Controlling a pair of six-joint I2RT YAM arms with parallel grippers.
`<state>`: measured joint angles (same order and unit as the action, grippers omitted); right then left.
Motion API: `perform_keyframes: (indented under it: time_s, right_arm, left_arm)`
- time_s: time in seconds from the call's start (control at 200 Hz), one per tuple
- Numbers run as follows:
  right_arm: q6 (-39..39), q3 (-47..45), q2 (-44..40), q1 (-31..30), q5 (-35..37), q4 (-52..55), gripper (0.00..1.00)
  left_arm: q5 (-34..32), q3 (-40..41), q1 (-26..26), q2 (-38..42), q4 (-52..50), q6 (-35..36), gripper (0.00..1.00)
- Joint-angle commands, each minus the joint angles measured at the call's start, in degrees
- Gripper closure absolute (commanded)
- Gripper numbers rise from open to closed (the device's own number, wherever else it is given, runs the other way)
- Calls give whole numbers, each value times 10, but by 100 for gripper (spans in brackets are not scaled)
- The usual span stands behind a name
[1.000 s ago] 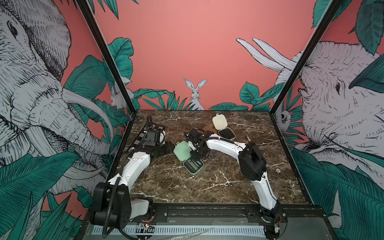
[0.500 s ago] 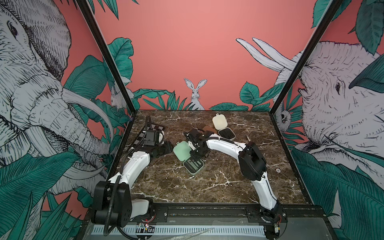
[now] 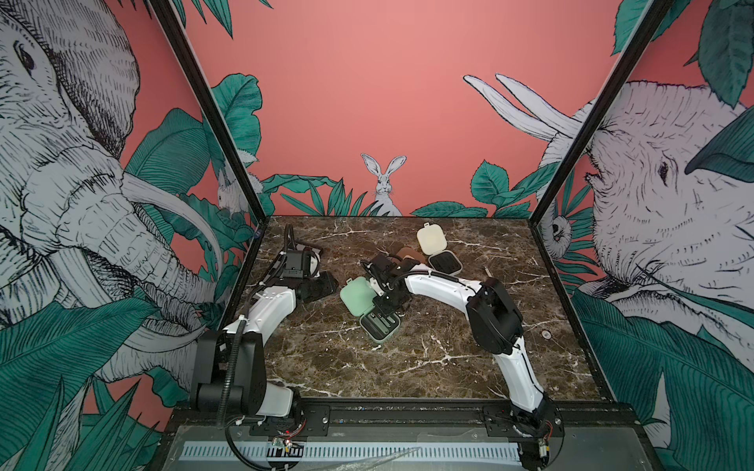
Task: Organize nail clipper sets
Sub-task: Place the nail clipper in the storage box.
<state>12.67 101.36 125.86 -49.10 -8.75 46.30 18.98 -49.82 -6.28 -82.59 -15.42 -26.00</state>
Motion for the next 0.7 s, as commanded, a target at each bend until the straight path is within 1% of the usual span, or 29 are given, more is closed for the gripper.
perform_keyframes:
  time_s: [0.0, 0.185, 0.31, 0.405, 0.455, 0.535, 0.62, 0.69]
  right_arm:
    - [5, -16, 14, 3, -2, -1, 95]
    - [6, -8, 2, 3, -9, -1, 94]
    - [5, 21, -37, 2, -5, 6, 87]
    - [12, 24, -77, -2, -4, 14, 79]
    - [21, -1, -109, -5, -3, 9, 75]
    - [46, -77, -167, -13, 2, -16, 72]
    - [79, -174, -222, -23, 2, -46, 73]
    - [107, -250, -254, -33, 3, -76, 77]
  left_arm:
    - [12, -13, 5, -17, 20, -8, 57]
    - [26, -32, 5, -54, 17, -5, 62]
    - [44, -46, 5, -80, 16, -3, 65]
    - [54, -59, 5, -96, 11, 1, 67]
    - [54, -62, 5, -100, 12, 2, 67]
    - [65, -72, 5, -109, 10, 5, 67]
    - [83, -86, 5, -117, 12, 8, 68]
    - [100, -95, 5, -119, 12, 12, 68]
